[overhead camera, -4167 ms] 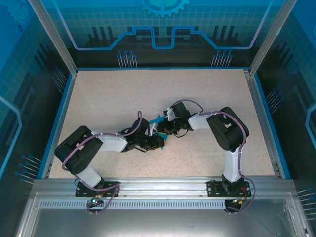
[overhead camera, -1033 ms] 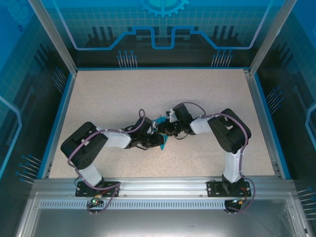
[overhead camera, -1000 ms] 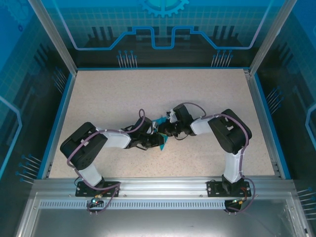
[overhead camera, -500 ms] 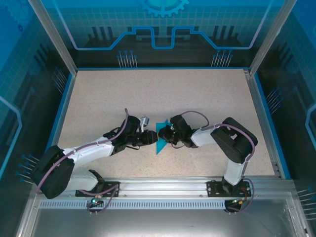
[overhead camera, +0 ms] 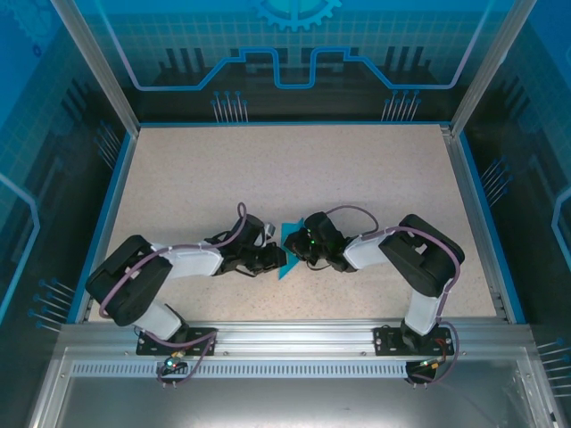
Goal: Fold a paper plane with a square sheet of paper (pick it up from the middle)
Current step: Fourth fold the wing at the center of the table.
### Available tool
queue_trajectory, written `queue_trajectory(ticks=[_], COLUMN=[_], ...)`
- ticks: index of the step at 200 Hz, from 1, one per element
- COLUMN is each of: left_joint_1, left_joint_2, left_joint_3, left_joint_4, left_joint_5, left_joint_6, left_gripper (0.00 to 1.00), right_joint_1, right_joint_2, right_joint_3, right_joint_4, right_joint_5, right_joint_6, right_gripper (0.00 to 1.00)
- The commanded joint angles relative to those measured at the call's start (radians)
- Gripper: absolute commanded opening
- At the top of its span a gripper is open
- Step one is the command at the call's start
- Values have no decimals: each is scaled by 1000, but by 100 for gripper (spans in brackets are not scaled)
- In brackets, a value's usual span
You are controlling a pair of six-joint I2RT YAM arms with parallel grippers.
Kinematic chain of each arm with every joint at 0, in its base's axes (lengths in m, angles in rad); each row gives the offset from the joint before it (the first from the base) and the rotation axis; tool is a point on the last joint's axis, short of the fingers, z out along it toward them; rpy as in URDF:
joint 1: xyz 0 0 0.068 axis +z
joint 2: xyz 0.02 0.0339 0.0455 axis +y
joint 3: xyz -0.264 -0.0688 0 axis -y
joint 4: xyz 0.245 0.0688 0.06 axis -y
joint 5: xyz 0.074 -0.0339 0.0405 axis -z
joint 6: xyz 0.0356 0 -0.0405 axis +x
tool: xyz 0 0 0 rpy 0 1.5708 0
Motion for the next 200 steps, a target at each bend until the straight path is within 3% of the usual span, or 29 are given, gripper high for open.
queue_trajectory(ticks=[1,49,84,150,180,200], left_joint_1=[-6,-11,-20,-29,-30,-30], left_joint_2=[36,121,128,133,133,135], left_joint_3=[34,38,-13,-17,-15,-11], left_joint_4=[-17,-56,-72,-100,-102,-103], left_joint_5=[-3,-21,-45,-66,-68,-69], left_joint_6=[-19,-27,-30,2,4,3], left_gripper=[14,12,10,9,9,9], right_joint_1=[11,0,-30,-150,-145,-138], right_joint_2=[57,35,-37,-96,-45,-3], right_joint_3=[-31,-18,33,118,173,221], right_joint_4=[-112,-145,-268,-339,-346,-379], right_joint_5=[-9,-23,-32,-240,-334,-331], right_joint_6=[8,-25,-154,-428,-472,-483], right_gripper=[16,17,19,19,16,15])
